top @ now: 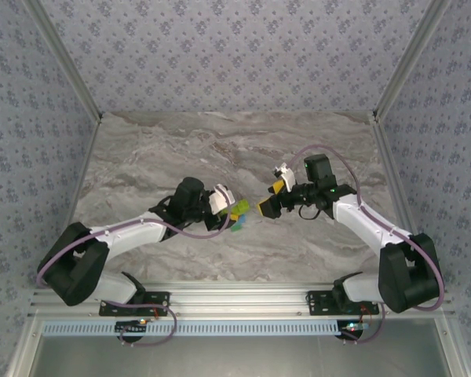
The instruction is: Assemble a carrot with lego
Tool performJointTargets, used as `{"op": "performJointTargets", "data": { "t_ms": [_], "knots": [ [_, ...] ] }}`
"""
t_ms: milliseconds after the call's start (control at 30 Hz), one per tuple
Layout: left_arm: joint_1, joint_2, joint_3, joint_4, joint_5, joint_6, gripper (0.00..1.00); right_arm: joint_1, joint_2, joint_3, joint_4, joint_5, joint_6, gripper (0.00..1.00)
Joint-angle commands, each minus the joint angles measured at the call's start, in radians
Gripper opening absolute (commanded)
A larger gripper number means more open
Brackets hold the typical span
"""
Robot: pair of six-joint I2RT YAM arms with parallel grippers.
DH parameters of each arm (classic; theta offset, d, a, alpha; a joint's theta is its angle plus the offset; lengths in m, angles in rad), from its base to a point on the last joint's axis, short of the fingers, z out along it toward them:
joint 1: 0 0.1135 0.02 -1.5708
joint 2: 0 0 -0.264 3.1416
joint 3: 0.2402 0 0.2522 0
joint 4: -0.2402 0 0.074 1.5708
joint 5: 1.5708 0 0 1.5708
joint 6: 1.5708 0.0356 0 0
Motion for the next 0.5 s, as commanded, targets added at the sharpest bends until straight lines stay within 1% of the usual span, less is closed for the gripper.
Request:
{"op": "performJointTargets", "data": {
  "t_ms": [0,267,467],
  "knots": [
    [-0.009,0.006,0.055,-0.028,0.026,0.001,0.65,-0.005,0.007,0.003,0.004,-0.025,0.013,1.00],
    [-0.014,-0.028,0.089,-0.085,0.081,-0.021,0.74,-0.003,0.010,0.007,-0.007,-0.019,0.012,1.00],
    [-0.021,-0.037,0.106,-0.135,0.058,-0.002,0.77,-0.003,0.001,0.006,-0.008,-0.024,0.014,1.00]
  ]
}}
